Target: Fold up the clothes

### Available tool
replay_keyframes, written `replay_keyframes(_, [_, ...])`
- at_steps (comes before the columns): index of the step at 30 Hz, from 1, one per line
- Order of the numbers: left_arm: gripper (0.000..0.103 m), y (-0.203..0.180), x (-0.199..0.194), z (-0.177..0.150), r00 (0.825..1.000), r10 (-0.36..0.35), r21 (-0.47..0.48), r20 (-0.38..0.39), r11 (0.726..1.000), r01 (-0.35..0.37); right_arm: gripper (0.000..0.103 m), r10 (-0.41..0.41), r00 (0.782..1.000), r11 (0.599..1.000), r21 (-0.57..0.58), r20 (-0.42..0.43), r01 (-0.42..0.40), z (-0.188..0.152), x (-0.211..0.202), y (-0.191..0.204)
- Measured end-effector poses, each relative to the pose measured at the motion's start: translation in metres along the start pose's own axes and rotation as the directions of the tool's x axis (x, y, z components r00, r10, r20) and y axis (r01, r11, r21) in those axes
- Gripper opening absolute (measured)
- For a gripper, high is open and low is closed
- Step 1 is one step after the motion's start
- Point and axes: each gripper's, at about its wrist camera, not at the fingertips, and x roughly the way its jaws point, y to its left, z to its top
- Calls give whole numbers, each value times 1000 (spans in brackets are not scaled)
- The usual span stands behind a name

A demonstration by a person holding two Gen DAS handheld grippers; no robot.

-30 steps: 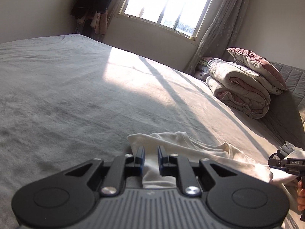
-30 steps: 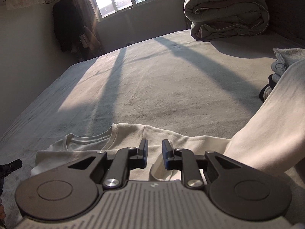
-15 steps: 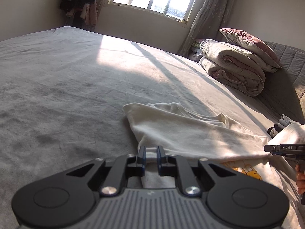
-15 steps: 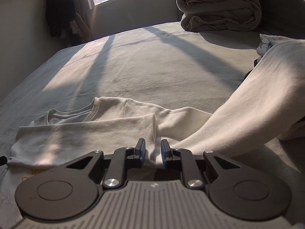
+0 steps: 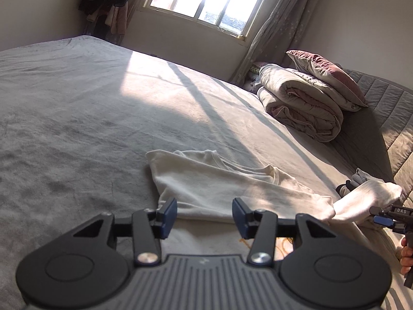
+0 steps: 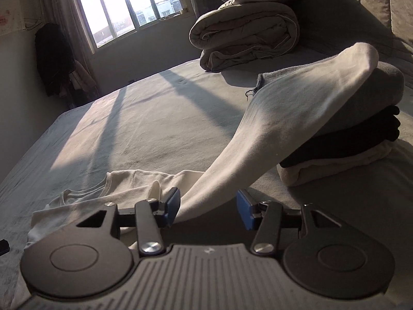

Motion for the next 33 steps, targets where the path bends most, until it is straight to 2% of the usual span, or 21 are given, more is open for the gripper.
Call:
replay_keyframes(2, [55,-1,-4,-5,1000,-4,-4,18,1000,4,54,-13,1000,1000,25,27,13,8,-11,-11])
replay_keyframes(6, [56,5,-9,-23,995,14,-44,99,999,-10,54,-62,994,994,100,94,53,27,-25,-34])
replay_keyframes(10, [56,12,-5,-29,995,18,-90,103,996,-9,54,-124,984,980,174,130,100,40,-26,-54])
replay_keyframes(18, [56,14,-4,-25,994,7,-81,106,997,1,54,-240,955,931,318,173,177,60,-22,-92])
replay_keyframes(21, [56,16,-1,-25,995,11,-88,98,996,-2,41,-263,947,914,362,184,183,65,-21,-102])
replay_keyframes(24, [56,17,2,-26,996,11,-95,90,995,-2,28,-263,945,916,357,196,181,68,-20,-100])
replay_keyframes(26, [56,18,2,-25,996,12,-93,86,996,-4,12,-258,945,923,341,202,179,71,-20,-96])
replay_keyframes(27, [56,18,2,-25,996,14,-94,86,996,-6,10,-253,946,927,331,203,177,72,-20,-95])
replay_keyframes(33, [56,22,0,-22,996,20,-102,84,995,-11,9,-207,949,959,244,238,147,90,-30,-70])
